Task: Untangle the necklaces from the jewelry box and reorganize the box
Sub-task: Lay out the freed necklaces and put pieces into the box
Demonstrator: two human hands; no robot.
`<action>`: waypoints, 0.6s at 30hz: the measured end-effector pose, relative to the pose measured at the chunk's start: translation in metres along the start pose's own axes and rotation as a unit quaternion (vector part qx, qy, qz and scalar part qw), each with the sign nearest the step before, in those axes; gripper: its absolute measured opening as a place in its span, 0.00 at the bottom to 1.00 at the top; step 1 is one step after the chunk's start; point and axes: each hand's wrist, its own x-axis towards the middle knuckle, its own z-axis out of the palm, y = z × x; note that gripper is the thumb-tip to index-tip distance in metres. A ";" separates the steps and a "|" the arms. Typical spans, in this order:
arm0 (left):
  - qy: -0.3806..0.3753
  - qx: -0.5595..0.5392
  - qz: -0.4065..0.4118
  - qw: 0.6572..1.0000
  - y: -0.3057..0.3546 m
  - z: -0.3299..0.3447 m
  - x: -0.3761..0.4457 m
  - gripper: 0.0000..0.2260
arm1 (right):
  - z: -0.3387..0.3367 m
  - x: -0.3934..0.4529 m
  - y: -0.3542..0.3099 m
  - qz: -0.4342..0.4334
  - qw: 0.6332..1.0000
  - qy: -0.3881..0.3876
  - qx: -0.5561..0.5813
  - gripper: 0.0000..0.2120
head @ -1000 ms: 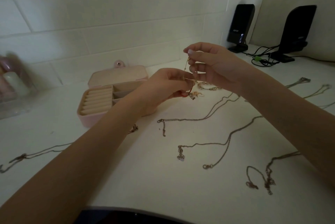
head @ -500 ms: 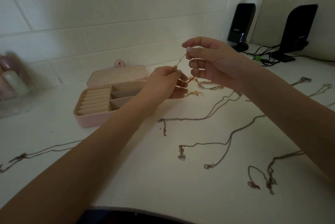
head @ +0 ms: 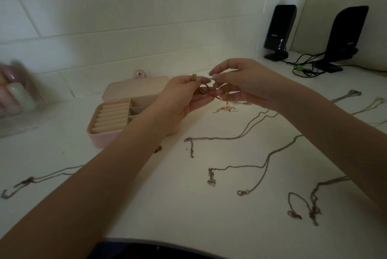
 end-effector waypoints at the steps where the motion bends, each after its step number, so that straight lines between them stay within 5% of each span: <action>1: 0.001 -0.004 0.001 1.000 0.000 0.000 0.000 0.10 | 0.002 0.000 0.001 0.001 1.000 0.006 -0.008 0.02; 13: -0.012 -0.006 -0.005 1.000 -0.001 0.004 0.001 0.11 | 0.009 0.000 0.011 -0.073 0.970 0.053 -0.224 0.04; 18: -0.020 -0.040 -0.017 0.999 0.000 0.003 0.001 0.13 | 0.009 -0.003 0.012 -0.047 0.993 0.017 -0.105 0.03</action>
